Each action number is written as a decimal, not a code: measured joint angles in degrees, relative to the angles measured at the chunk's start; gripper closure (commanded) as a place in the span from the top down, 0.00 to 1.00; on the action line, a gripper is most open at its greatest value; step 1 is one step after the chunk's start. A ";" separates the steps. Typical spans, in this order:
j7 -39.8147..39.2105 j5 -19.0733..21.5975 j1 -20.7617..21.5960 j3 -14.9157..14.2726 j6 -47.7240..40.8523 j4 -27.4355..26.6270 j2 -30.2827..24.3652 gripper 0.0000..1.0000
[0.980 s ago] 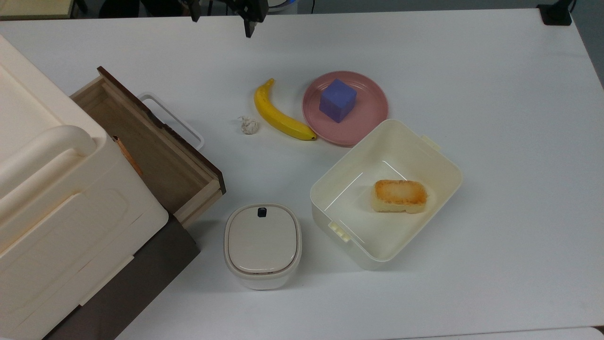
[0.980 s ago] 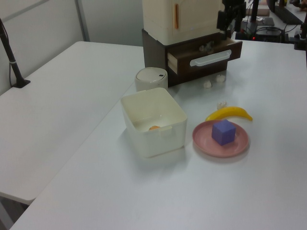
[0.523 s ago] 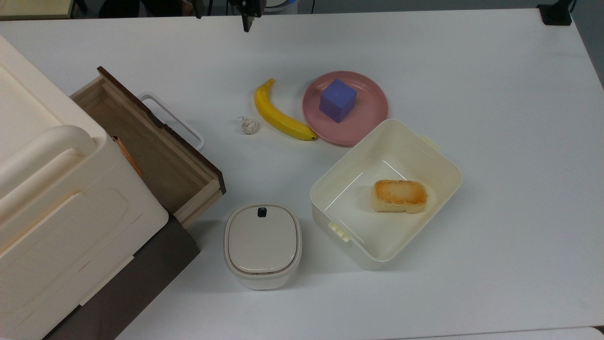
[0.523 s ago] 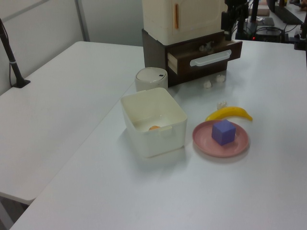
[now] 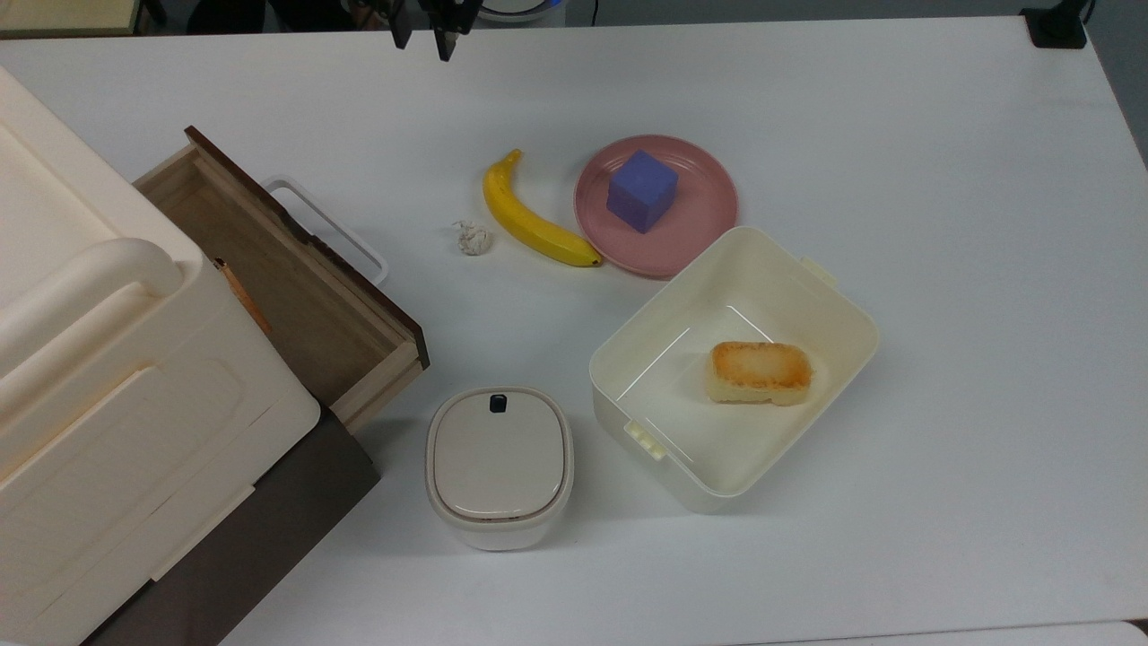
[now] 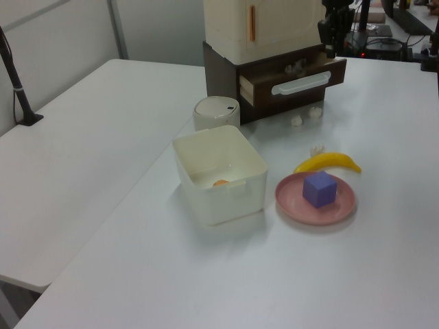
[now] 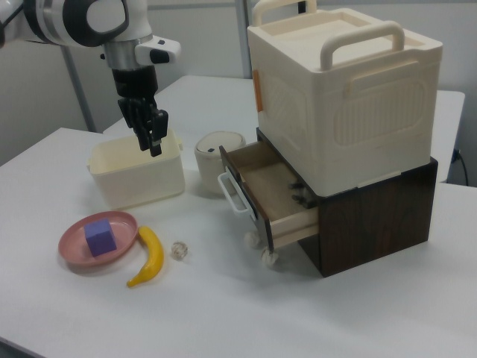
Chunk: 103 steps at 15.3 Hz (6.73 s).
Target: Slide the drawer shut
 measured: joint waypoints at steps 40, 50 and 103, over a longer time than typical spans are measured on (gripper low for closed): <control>12.63 3.19 -10.60 -1.97 64.50 -18.54 13.97 0.00; 13.47 1.81 -10.43 -3.15 59.89 -18.13 13.33 0.00; -7.62 3.89 -11.08 6.53 5.94 -1.48 -3.11 1.00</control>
